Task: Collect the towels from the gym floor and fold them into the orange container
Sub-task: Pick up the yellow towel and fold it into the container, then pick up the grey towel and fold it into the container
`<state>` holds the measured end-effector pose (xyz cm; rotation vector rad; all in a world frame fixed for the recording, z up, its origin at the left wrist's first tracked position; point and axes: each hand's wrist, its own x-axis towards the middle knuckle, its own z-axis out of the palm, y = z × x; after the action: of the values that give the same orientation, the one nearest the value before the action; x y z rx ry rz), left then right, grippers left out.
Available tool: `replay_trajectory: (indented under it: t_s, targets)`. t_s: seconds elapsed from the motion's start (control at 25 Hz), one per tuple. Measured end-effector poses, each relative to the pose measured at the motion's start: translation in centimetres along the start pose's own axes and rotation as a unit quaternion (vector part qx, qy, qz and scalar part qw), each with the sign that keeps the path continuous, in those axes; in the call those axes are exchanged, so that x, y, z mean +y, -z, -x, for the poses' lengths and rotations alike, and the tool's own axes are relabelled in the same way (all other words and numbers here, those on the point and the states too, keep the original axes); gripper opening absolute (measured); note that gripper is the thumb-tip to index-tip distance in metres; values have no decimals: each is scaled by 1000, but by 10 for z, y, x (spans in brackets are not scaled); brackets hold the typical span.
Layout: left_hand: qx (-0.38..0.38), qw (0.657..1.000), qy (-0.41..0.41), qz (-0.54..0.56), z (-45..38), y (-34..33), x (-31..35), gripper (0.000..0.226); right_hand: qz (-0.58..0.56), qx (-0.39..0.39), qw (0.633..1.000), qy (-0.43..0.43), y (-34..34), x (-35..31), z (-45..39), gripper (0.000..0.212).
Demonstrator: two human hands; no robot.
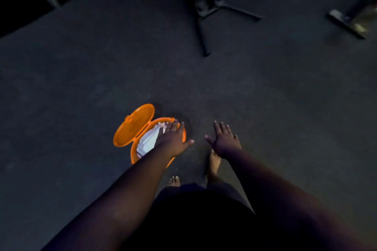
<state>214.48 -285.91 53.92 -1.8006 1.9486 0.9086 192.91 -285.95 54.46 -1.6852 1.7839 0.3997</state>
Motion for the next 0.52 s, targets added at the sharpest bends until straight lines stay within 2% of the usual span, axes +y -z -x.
replay_trajectory:
  t_s: [0.12, 0.28, 0.52]
  targets:
    - [11, 990, -100, -96, 18, 25, 67, 94, -69, 63, 993, -67, 22, 49, 61, 84]
    - [31, 960, -213, -179, 39, 32, 177, 97, -129, 143, 968, -160, 37, 136, 138, 86]
    - [63, 900, -351, -249, 94, -6, 382, 98, -199, 236, 906, -288, 26, 299, 274, 87]
